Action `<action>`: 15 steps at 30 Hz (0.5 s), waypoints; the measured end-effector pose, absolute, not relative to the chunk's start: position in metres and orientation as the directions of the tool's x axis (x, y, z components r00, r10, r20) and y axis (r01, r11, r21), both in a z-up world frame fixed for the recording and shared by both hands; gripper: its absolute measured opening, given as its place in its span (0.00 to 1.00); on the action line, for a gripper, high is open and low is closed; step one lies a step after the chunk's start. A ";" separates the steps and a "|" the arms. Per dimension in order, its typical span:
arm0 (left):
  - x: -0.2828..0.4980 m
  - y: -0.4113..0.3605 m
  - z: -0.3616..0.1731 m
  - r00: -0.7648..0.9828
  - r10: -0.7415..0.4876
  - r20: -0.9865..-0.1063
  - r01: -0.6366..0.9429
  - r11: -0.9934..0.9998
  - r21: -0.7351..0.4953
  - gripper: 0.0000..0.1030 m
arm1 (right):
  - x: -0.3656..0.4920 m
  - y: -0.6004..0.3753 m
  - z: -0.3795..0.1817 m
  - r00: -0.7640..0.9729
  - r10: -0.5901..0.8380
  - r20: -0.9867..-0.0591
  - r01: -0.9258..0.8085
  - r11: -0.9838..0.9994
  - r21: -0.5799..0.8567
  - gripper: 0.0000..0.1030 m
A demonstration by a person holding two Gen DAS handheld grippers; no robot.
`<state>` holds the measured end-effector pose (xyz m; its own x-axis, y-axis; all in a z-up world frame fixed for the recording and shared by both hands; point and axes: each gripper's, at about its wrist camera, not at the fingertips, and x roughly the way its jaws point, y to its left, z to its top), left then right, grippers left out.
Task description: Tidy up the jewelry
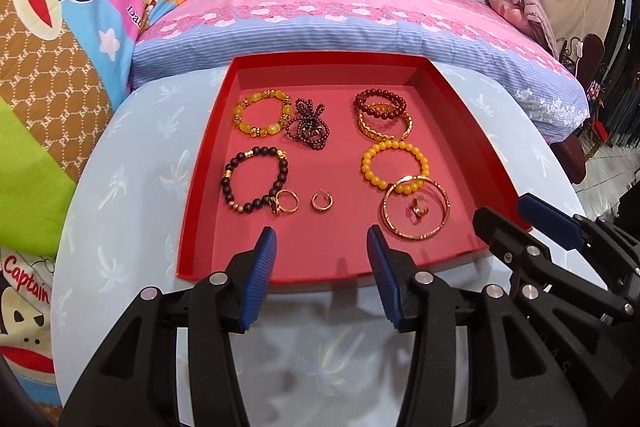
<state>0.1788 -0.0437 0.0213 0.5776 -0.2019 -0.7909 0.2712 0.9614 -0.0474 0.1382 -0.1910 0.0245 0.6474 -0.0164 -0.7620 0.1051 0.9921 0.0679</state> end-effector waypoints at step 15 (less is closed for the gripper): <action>0.160 -0.029 0.023 0.601 -0.120 -0.790 0.192 0.981 -0.003 0.72 | 0.120 -0.192 0.025 0.659 -0.045 -0.751 0.124 0.991 0.050 0.61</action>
<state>0.1605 -0.0290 0.0230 0.6010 -0.1196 -0.7902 0.1917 0.9815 -0.0028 0.1197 -0.1918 0.0254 0.6592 -0.0449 -0.7506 0.1244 0.9910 0.0500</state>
